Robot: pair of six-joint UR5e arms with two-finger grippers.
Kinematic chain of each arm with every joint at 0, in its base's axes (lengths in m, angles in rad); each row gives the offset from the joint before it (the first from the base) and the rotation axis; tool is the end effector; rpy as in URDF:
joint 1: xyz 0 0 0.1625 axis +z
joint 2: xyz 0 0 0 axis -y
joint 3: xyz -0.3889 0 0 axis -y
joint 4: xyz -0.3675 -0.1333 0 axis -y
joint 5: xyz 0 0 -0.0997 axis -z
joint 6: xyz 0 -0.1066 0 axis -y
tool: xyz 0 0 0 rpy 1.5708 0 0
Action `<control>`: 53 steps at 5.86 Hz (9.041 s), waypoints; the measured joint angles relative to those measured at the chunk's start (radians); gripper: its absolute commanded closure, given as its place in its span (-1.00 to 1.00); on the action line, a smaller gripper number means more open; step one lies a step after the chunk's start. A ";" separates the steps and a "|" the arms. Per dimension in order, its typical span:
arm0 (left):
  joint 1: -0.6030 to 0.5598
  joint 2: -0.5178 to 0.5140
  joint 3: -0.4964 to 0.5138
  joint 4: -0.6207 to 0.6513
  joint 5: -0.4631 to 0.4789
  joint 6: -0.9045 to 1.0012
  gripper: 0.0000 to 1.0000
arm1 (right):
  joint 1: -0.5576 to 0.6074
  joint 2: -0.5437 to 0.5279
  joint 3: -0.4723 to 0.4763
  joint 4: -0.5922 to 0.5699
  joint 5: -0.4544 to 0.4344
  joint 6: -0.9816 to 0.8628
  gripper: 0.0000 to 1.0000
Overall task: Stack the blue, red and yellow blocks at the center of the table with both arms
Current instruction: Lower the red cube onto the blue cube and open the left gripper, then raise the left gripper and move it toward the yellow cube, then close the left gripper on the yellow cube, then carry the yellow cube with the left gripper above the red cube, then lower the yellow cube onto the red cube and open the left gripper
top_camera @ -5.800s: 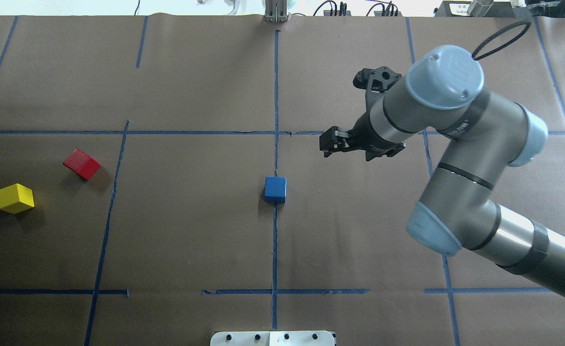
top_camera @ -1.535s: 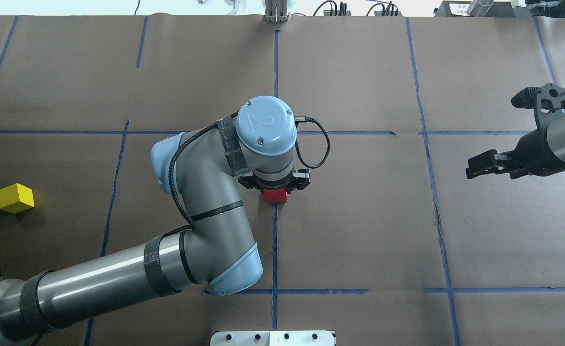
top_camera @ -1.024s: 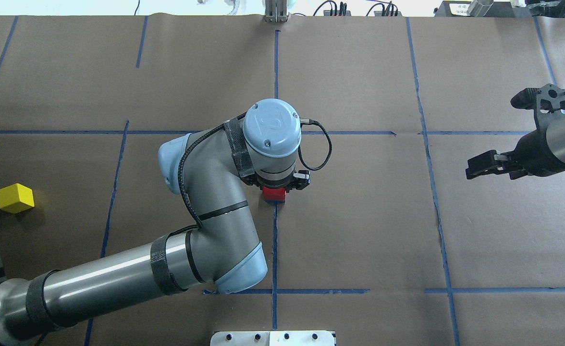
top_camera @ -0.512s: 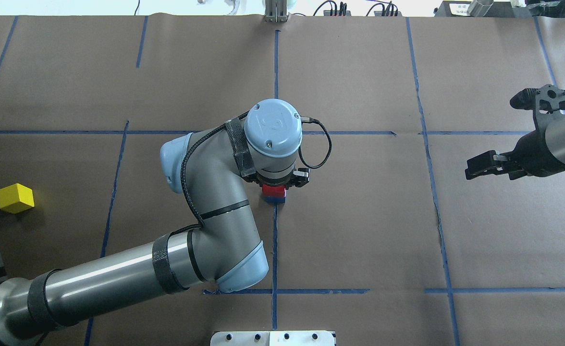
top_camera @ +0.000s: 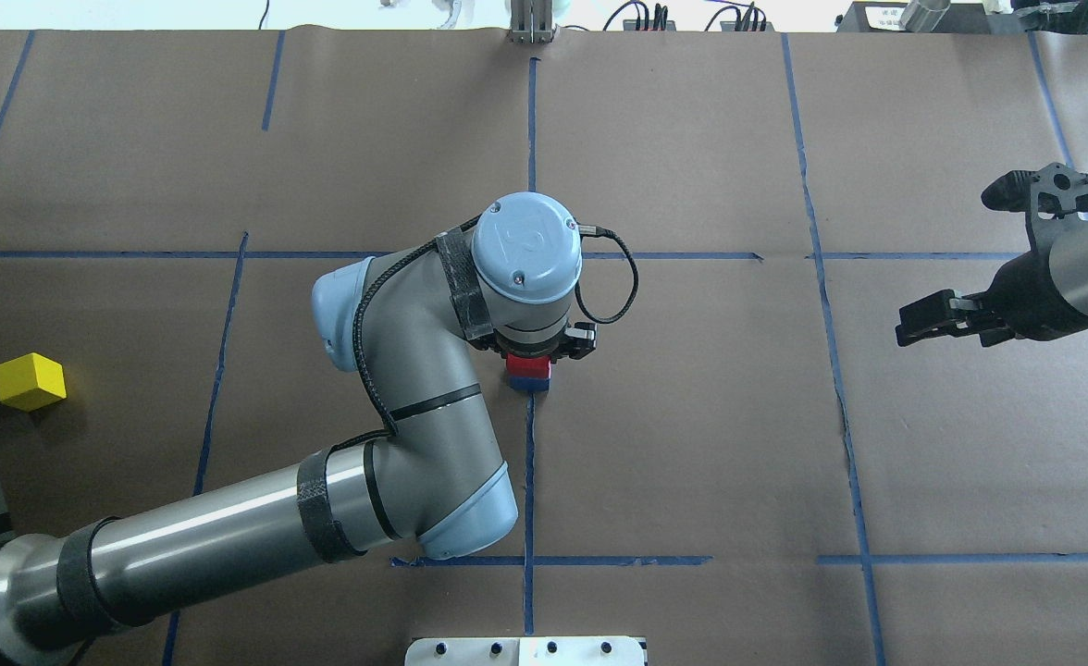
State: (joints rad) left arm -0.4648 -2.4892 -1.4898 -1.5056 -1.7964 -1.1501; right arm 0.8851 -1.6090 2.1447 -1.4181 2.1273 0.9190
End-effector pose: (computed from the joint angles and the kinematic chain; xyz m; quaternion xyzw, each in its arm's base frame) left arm 0.5757 -0.4111 0.1304 0.0661 0.3828 0.0221 0.9212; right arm -0.2163 -0.3859 0.3701 0.0396 -0.4130 0.0133 0.9098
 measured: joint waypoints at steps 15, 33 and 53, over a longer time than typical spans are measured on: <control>-0.003 0.007 -0.013 -0.038 0.001 -0.005 -1.00 | 0.000 0.009 -0.002 0.007 0.002 0.009 -1.00; -0.589 0.987 -0.130 -0.522 -0.645 0.121 -1.00 | 0.014 -0.010 0.053 0.007 0.011 0.010 -1.00; -0.115 -0.084 0.053 0.115 -0.328 0.051 1.00 | 0.331 -0.102 -0.045 0.001 0.112 -0.424 -1.00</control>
State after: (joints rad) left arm -0.5802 -2.5730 -1.4367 -1.3903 -2.1243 -1.0992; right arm 1.2157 -1.7109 2.0998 -1.4173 2.2392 0.4952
